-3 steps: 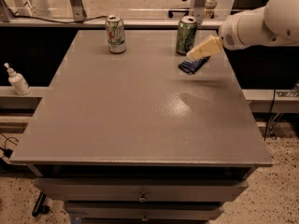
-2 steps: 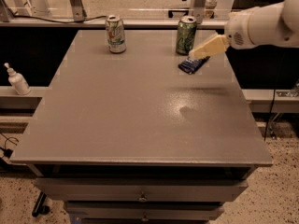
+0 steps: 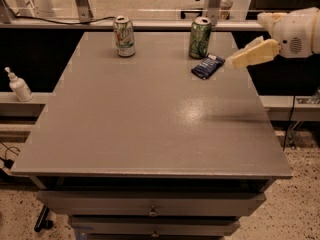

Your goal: Move rxbar blueberry near green can

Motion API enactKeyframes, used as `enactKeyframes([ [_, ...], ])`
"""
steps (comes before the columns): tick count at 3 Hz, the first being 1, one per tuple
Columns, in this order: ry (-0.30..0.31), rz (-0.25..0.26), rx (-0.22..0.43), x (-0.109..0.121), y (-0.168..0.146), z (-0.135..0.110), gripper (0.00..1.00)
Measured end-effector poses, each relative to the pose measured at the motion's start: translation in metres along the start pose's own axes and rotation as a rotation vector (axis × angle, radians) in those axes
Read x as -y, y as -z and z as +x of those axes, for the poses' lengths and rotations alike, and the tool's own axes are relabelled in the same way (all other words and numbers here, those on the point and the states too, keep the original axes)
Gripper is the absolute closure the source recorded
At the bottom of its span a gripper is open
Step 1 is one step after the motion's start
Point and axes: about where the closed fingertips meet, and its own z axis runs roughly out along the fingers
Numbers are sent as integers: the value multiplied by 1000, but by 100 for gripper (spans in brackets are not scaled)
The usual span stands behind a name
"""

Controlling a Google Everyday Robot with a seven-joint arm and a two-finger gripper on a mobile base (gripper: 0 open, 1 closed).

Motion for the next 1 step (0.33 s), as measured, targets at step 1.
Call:
enactKeyframes([
  [1, 0, 2, 1, 1, -1, 0, 0],
])
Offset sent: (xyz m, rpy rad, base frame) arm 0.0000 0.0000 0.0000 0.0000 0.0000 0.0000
